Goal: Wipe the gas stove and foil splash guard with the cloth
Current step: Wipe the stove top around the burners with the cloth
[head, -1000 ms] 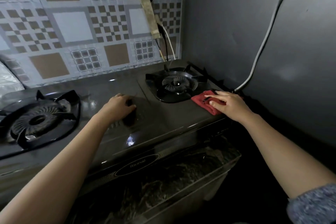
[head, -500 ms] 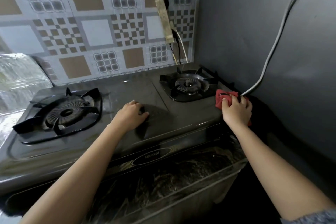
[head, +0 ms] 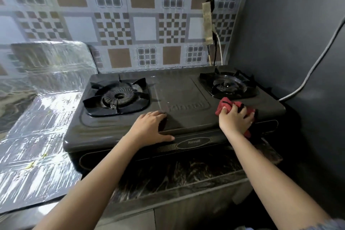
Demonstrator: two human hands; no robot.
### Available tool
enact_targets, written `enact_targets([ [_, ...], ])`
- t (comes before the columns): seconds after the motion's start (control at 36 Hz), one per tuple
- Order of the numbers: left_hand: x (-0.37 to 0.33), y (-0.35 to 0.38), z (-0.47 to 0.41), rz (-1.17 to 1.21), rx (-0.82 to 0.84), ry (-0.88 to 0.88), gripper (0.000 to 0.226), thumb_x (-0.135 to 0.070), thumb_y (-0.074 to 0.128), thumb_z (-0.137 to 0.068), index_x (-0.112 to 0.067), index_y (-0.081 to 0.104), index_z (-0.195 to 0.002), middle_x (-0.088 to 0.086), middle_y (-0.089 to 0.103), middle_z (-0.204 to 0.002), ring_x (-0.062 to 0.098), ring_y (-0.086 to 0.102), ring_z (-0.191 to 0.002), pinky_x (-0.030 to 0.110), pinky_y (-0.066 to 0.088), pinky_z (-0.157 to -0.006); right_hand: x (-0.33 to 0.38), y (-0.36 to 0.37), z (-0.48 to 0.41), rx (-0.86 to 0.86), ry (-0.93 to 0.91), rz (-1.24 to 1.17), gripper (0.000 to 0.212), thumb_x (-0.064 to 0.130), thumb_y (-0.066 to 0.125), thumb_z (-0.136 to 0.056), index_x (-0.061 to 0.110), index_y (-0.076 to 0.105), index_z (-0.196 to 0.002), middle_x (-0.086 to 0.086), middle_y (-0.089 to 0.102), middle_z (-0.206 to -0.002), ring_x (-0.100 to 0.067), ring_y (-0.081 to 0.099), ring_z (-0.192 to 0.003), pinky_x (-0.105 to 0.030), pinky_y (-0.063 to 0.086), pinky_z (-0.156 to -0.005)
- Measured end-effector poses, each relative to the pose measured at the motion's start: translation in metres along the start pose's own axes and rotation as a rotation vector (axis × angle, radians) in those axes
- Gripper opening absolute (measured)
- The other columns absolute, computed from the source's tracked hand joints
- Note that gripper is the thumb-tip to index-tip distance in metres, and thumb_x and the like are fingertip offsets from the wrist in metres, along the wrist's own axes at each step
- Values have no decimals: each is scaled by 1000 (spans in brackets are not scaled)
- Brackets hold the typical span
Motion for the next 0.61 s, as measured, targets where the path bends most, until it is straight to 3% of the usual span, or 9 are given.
enact_targets([
  [0.25, 43, 3, 56, 5, -288, -141, 92, -65, 56, -75, -16, 25, -146, 0, 21, -155, 12, 10, -145, 30, 5, -119, 44, 24, 56, 45, -120, 67, 52, 44, 30, -95, 22, 32, -142, -10, 17, -155, -36, 2, -143, -50, 0, -115],
  [0.44, 77, 5, 101, 43, -435, -468, 114, -79, 49, -66, -12, 11, -148, 3, 6, -158, 13, -1, -146, 30, -2, -117, 78, 39, 97, 79, -276, 130, 51, 44, 31, -94, 21, 35, -140, -14, 24, -152, -38, 11, -141, -48, 3, -115],
  [0.61, 97, 13, 130, 149, -544, -643, 128, -85, 47, -59, -9, -8, -147, 6, -10, -158, 17, -13, -145, 32, -8, -117, 101, 51, 125, 117, -387, 163, 51, 44, 29, -95, 21, 34, -140, -14, 24, -152, -37, 13, -140, -47, 4, -114],
])
Point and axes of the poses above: each hand's wrist, its own z-axis away from the middle knuckle, its own y-axis out of the palm, x = y × z, the point moved 3 cm from there along -z, towards the middle knuckle
